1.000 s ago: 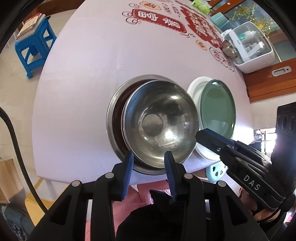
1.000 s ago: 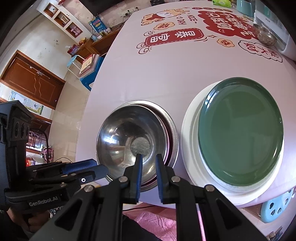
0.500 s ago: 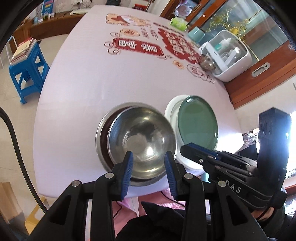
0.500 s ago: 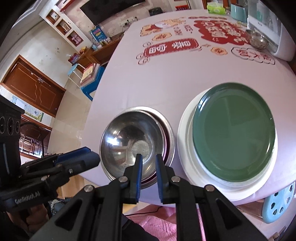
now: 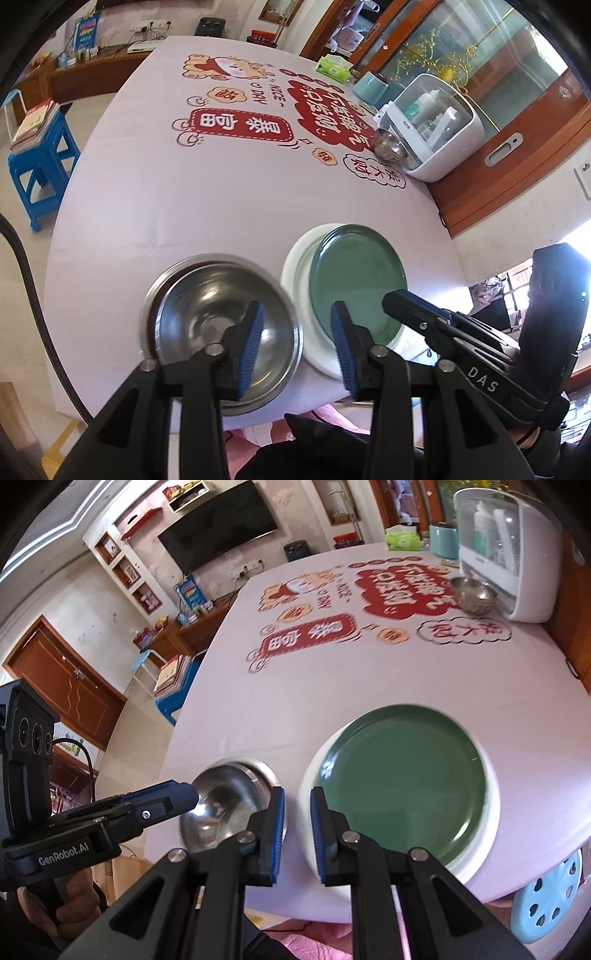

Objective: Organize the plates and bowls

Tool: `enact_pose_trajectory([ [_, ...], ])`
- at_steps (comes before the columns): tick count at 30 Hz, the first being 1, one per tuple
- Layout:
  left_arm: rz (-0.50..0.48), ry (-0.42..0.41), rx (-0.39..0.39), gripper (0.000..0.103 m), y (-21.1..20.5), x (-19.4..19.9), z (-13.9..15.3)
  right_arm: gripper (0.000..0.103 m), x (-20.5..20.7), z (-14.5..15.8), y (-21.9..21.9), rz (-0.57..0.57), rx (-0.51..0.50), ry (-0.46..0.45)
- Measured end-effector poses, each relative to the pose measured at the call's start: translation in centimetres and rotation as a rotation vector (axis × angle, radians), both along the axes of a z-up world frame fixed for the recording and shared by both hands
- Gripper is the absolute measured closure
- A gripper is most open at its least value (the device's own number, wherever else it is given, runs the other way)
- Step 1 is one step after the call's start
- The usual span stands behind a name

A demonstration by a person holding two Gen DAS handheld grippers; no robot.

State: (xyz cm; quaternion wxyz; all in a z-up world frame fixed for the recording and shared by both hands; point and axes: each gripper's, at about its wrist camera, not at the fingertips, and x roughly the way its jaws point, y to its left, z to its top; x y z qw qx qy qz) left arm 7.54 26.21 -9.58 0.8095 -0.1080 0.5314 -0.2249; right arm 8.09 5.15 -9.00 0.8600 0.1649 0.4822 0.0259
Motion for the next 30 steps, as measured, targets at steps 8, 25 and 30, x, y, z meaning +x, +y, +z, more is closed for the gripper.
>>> enact_pose_trajectory([
  [8,-0.004,-0.027,0.001,0.059,-5.2,1.2,1.1,0.089,0.4,1.1,-6.2,-0.057,0.003,-0.029],
  [25,0.022,-0.083,0.044,0.046,-15.6,4.4,2.6,0.067,2.5,2.0,-16.8,-0.032,0.014,-0.051],
  [30,0.036,-0.087,0.066,0.042,-18.4,6.3,2.7,0.065,3.4,1.8,-19.6,-0.009,0.012,-0.055],
])
